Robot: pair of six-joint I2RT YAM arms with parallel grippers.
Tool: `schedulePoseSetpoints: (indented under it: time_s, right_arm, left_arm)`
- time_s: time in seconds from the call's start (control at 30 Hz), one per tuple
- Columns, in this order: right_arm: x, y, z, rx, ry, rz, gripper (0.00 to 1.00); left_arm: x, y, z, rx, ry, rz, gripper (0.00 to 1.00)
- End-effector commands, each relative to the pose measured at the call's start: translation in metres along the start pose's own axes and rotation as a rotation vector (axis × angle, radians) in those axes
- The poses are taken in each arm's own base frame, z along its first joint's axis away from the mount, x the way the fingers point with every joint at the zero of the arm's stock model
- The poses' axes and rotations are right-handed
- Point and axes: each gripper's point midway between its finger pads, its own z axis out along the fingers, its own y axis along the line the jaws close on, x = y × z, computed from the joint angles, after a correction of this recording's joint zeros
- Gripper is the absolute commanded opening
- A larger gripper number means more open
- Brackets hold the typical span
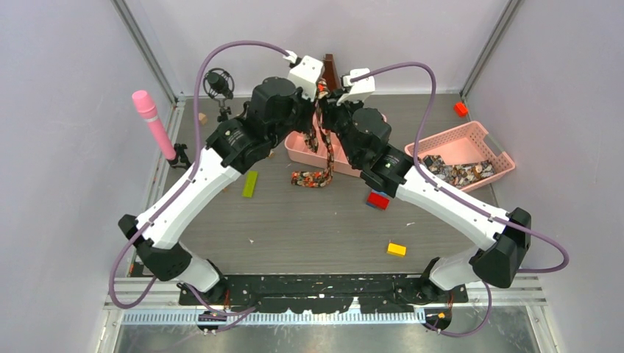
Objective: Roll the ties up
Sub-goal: Flatten out the tie at the center of the board.
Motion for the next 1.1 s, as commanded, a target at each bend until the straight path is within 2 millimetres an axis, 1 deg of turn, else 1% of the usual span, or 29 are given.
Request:
schedulePoseSetpoints:
  time_s: [0.0, 0.03, 0.1, 0.13, 0.17, 0.2, 0.23, 0.3, 0.33, 0.37, 0.43, 0.47, 0.5, 0.53, 0.57, 0.6, 0.63, 0.67, 0.7, 0.73, 0.83, 0.9, 1.03, 1.07]
  right_arm:
    - [-0.043, -0.021, -0.017, 0.074, -0.088, 0.059, 0.0]
    - [-0.046, -0.024, -0.02, 0.085, -0.09, 0.076, 0.0]
    - [-0.045, -0.036, -0.027, 0.141, -0.081, 0.1, 0.0]
    - [-0.044, -0.045, -0.03, 0.184, -0.079, 0.108, 0.0]
    - [-0.045, -0.056, -0.036, 0.237, -0.074, 0.131, 0.0]
    - [-0.039, -0.062, -0.04, 0.266, -0.056, 0.147, 0.0]
    - [-0.043, -0.073, -0.048, 0.314, -0.068, 0.168, 0.0]
    - [-0.035, -0.09, -0.062, 0.39, -0.054, 0.199, 0.0]
    - [-0.03, -0.099, -0.072, 0.418, -0.039, 0.225, 0.0]
    - [-0.027, -0.107, -0.079, 0.457, -0.037, 0.233, 0.0]
    - [-0.013, -0.122, -0.096, 0.507, -0.011, 0.262, 0.0]
    - [-0.01, -0.128, -0.106, 0.522, -0.002, 0.296, 0.0]
    - [-0.001, -0.133, -0.112, 0.536, 0.012, 0.299, 0.0]
    - [0.002, -0.139, -0.122, 0.547, 0.018, 0.331, 0.0]
    - [0.013, -0.143, -0.128, 0.559, 0.035, 0.331, 0.0]
    - [0.017, -0.149, -0.137, 0.57, 0.041, 0.359, 0.0]
    - [0.027, -0.151, -0.141, 0.581, 0.051, 0.379, 0.0]
    - [0.031, -0.157, -0.149, 0.593, 0.063, 0.376, 0.0]
    - [0.041, -0.163, -0.157, 0.609, 0.079, 0.38, 0.0]
    - [0.045, -0.166, -0.161, 0.62, 0.084, 0.378, 0.0]
    - [0.064, -0.18, -0.178, 0.659, 0.108, 0.381, 0.0]
    - [0.073, -0.187, -0.188, 0.685, 0.116, 0.386, 0.0]
    - [0.088, -0.204, -0.208, 0.738, 0.119, 0.403, 0.0]
    - [0.094, -0.207, -0.212, 0.748, 0.126, 0.399, 0.0]
  left_arm:
    - [-0.02, 0.006, -0.022, 0.0, -0.122, -0.033, 0.39]
    - [-0.016, 0.007, -0.023, -0.002, -0.127, -0.04, 0.52]
    - [-0.011, 0.008, -0.025, 0.0, -0.146, -0.065, 0.67]
    - [-0.01, 0.009, -0.028, 0.004, -0.162, -0.082, 0.73]
    - [-0.006, 0.009, -0.029, 0.008, -0.164, -0.096, 0.77]
    - [0.001, 0.009, -0.028, 0.013, -0.16, -0.108, 0.8]
    - [0.007, 0.01, -0.028, 0.013, -0.157, -0.128, 0.83]
    - [0.024, 0.01, -0.025, 0.024, -0.139, -0.176, 0.87]
    - [0.034, 0.012, -0.023, 0.02, -0.126, -0.204, 0.89]
    - [0.049, 0.014, -0.018, 0.014, -0.098, -0.231, 0.9]
    - [0.072, 0.021, -0.012, 0.001, -0.059, -0.284, 0.96]
    - [0.084, 0.025, -0.009, -0.012, -0.04, -0.305, 0.98]
    - [0.095, 0.029, -0.006, -0.027, -0.023, -0.319, 0.99]
    - [0.107, 0.034, -0.003, -0.045, -0.01, -0.331, 1.0]
    - [0.118, 0.037, 0.0, -0.059, 0.007, -0.343, 1.0]
    - [0.128, 0.038, 0.002, -0.065, 0.018, -0.353, 1.0]
    - [0.138, 0.039, 0.005, -0.066, 0.031, -0.362, 1.0]
    - [0.147, 0.039, 0.007, -0.067, 0.039, -0.369, 1.0]
    - [0.157, 0.038, 0.01, -0.061, 0.048, -0.378, 1.0]
    - [0.165, 0.036, 0.014, -0.054, 0.054, -0.387, 1.0]
    - [0.193, 0.027, 0.024, -0.017, 0.092, -0.4, 1.0]
    - [0.205, 0.017, 0.032, 0.027, 0.107, -0.421, 1.0]
    - [0.219, -0.011, 0.045, 0.158, 0.116, -0.507, 1.0]
    - [0.222, -0.017, 0.048, 0.189, 0.117, -0.527, 1.0]
